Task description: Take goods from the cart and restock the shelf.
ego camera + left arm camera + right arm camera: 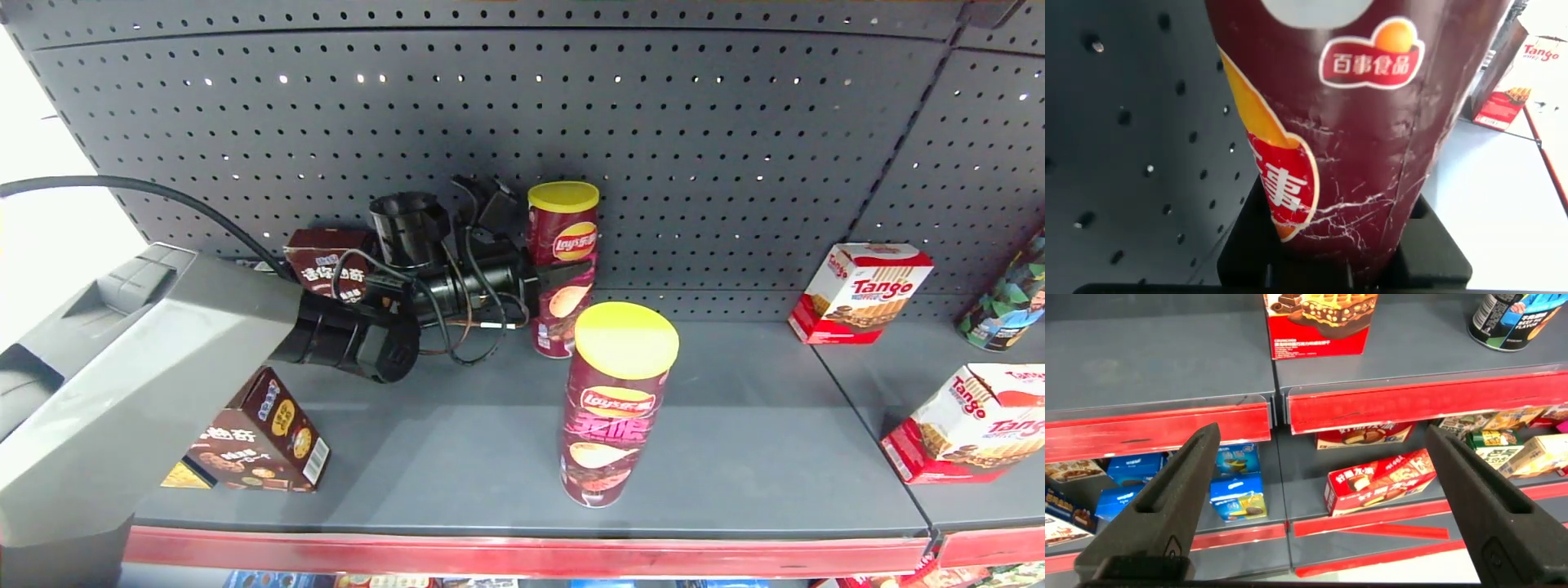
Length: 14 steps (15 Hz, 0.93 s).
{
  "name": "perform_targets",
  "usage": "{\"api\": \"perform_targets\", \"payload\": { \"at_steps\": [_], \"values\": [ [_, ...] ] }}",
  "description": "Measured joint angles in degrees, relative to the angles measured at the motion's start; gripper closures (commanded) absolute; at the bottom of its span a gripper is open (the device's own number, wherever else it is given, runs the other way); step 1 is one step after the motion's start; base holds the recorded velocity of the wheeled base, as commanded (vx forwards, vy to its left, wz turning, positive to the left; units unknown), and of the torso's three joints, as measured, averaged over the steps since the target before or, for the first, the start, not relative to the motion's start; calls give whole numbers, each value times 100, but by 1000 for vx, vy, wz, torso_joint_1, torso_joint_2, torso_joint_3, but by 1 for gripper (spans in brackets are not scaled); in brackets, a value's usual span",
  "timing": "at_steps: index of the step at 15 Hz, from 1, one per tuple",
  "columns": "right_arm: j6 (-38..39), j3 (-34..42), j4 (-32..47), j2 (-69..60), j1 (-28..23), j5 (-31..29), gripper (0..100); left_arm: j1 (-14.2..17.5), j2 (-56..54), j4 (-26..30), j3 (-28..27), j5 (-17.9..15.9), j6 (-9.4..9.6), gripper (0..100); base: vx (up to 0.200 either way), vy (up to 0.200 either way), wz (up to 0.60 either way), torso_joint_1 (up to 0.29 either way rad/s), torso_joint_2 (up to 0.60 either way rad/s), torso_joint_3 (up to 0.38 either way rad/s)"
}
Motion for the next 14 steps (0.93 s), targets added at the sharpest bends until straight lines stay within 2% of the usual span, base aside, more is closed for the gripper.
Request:
{"api": "perform_targets", "payload": {
  "at_steps": [6,14],
  "values": [
    [0,0,0,2,2,0,0,-55,157,-190,33,-17,5,100,0,0,0,0,0,0],
    [0,0,0,2,2,-2,0,-59,-33,-193,447,-17,115,100,0,0,0,0,0,0]
  ]
}}
